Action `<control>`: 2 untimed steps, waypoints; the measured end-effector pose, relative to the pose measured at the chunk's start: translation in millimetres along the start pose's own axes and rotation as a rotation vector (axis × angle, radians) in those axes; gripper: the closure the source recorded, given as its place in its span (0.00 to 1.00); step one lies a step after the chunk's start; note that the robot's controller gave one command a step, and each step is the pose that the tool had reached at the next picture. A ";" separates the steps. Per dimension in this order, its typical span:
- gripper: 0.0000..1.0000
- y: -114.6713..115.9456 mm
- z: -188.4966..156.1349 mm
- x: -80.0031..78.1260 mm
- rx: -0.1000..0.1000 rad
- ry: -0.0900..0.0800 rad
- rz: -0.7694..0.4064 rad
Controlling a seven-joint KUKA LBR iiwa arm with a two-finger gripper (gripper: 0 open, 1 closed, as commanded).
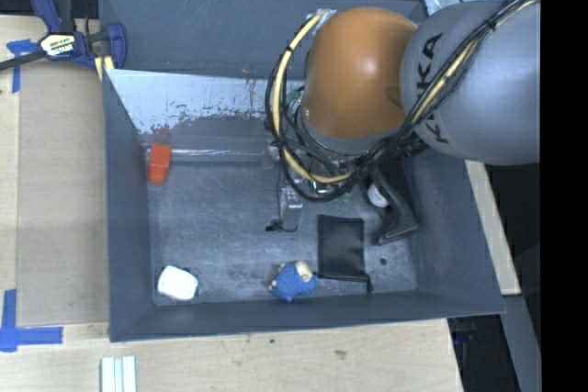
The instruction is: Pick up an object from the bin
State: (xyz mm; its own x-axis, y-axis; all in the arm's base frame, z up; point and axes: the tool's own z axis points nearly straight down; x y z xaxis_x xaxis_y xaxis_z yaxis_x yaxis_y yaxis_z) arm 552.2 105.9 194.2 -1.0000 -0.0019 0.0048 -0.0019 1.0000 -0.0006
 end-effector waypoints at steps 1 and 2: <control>0.00 -32.6 23.0 28.1 0.001 -0.003 -0.045; 0.00 -55.6 92.4 44.2 0.000 -0.001 -0.467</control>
Offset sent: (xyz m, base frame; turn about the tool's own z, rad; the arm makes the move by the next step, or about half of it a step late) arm -0.0275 -0.0304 -0.0216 -0.0473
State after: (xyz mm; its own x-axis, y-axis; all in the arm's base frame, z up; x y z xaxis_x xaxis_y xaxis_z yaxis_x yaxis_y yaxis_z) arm 507.7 50.2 102.0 -0.8922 -0.4516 0.0039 -0.4516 0.8922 0.0012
